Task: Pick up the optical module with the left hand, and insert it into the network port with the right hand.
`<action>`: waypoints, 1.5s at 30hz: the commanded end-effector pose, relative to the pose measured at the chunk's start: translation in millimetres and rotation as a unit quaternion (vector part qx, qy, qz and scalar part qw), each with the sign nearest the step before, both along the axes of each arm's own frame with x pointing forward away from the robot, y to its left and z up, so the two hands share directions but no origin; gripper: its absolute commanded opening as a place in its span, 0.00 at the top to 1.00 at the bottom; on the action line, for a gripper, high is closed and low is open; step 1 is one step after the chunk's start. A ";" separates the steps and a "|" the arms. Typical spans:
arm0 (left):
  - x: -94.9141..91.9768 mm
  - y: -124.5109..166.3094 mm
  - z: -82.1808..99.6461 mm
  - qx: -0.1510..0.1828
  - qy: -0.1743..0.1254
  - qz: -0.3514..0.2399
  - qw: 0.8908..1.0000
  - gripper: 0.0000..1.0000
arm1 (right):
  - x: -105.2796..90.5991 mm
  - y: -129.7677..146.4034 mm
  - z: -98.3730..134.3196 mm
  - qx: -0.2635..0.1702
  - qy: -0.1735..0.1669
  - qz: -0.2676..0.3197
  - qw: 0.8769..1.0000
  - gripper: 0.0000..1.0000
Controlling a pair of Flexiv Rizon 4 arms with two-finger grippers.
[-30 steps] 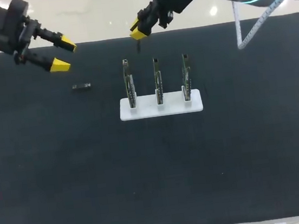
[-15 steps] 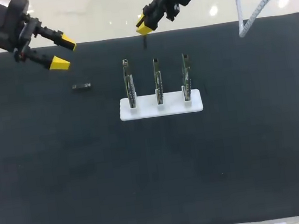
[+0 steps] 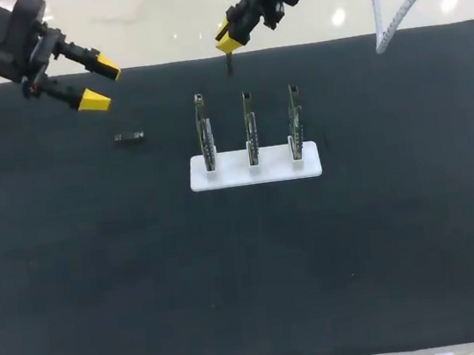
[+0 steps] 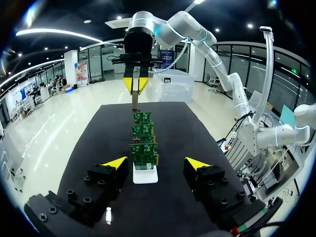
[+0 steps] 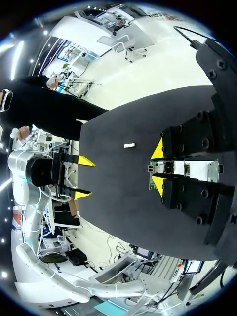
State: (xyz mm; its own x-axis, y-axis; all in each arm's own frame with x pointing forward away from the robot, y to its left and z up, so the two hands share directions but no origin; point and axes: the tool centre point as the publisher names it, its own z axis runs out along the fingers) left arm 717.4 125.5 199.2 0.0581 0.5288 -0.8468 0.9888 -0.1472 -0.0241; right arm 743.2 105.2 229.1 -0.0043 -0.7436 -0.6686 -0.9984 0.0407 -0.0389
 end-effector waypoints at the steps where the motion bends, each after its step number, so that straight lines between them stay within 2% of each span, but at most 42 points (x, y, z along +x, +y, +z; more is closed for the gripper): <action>1: 0.6 -0.3 0.2 0.002 0.000 -0.001 1.000 0.00 | 1.3 -4.1 -2.9 0.008 0.000 -0.003 1.000 1.00; 10: 0.6 -0.3 0.2 0.002 0.000 -0.001 1.000 0.00 | 0.7 -18.1 -20.9 0.011 -0.005 -0.006 1.000 1.00; 26: 0.6 -0.3 0.2 0.002 0.000 -0.001 1.000 0.00 | -6.5 -16.6 -33.8 0.027 0.001 -0.003 1.000 1.00; 45: 0.6 -0.3 0.2 0.002 0.000 -0.001 1.000 0.00 | -1.0 -16.9 -34.3 0.020 0.008 0.012 1.000 1.00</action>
